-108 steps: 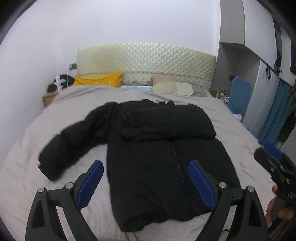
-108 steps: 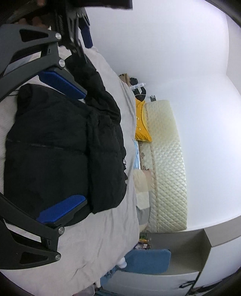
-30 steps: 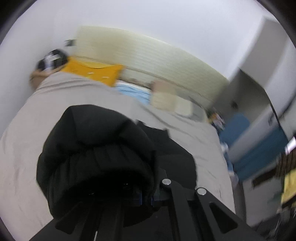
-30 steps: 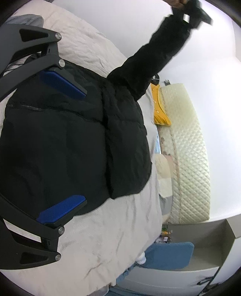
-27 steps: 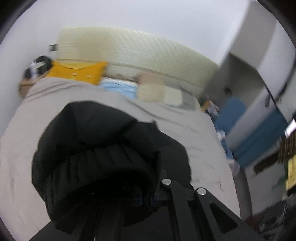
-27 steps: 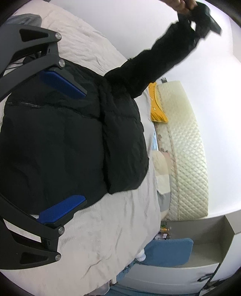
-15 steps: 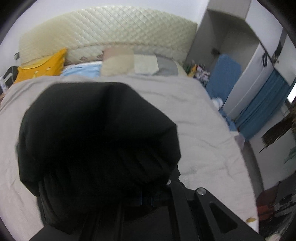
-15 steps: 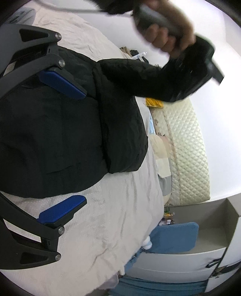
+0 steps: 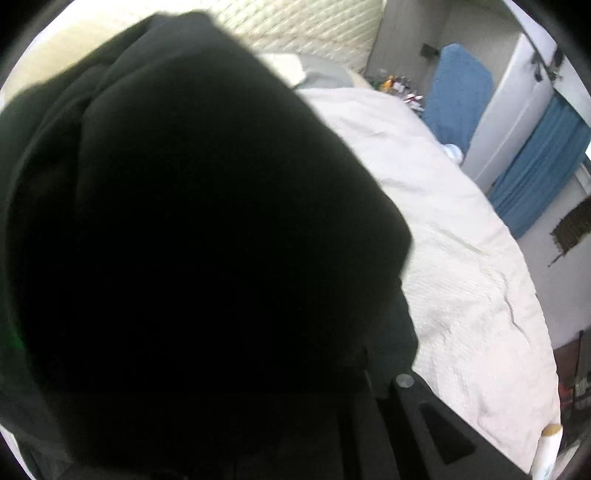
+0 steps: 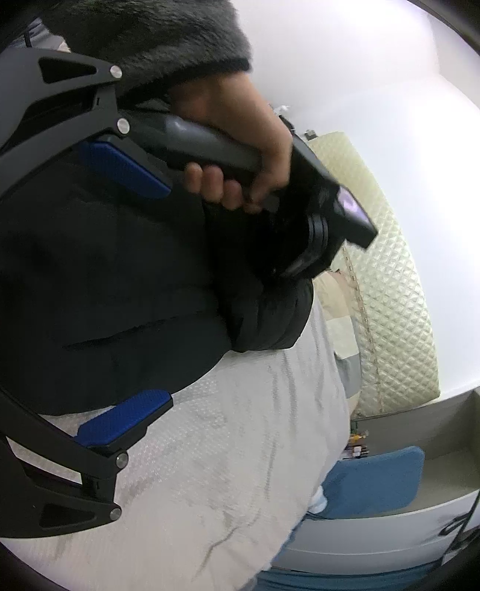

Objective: Fold large clothes
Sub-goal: 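Lift and fold the held sleeve across the jacket body with the left tool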

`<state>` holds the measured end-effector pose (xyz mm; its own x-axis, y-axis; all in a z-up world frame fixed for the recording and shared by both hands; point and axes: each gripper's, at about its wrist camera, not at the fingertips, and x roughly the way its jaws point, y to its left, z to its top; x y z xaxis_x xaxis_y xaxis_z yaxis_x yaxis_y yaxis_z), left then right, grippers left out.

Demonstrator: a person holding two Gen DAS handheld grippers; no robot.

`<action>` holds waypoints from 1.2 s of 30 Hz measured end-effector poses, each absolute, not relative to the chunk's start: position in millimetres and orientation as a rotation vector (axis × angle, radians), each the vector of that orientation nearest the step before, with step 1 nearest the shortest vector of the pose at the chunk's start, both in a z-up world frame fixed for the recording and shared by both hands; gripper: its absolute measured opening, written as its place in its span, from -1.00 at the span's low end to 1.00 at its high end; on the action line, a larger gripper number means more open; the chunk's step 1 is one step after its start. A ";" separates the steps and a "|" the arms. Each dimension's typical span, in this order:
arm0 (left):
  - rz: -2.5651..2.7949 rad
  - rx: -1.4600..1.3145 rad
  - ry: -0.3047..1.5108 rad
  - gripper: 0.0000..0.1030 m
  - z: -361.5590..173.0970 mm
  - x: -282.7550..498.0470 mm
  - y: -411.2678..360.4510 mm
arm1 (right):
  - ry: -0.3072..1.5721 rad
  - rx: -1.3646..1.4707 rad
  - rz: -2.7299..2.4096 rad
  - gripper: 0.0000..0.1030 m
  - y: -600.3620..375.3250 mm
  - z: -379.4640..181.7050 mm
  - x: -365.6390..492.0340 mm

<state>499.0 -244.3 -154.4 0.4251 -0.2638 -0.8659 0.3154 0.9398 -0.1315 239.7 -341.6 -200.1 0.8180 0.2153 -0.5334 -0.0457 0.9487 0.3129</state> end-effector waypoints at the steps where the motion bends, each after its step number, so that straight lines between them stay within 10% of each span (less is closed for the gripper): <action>1: -0.376 0.069 1.059 -0.65 -149.9 491.6 -243.4 | 0.593 0.302 0.136 1.00 -343.2 -199.6 240.5; 4: -0.425 0.113 1.020 0.22 -133.9 459.5 -239.4 | 0.569 0.322 0.110 1.00 -348.7 -195.3 239.6; 7: -0.444 0.127 0.956 0.66 -117.4 424.5 -230.2 | 0.540 0.336 0.088 1.00 -351.3 -187.3 234.2; 20: -0.132 -0.027 0.791 0.66 -45.7 382.3 -27.3 | 0.477 0.283 0.226 0.97 -305.3 -95.6 262.8; 24: -0.021 -0.019 0.763 0.66 -42.0 409.9 10.3 | 0.470 0.219 0.315 0.57 -259.9 -70.3 324.1; 36: 0.010 -0.053 0.793 0.79 -129.9 532.9 16.1 | 0.615 0.052 0.154 0.45 -224.4 -153.7 483.2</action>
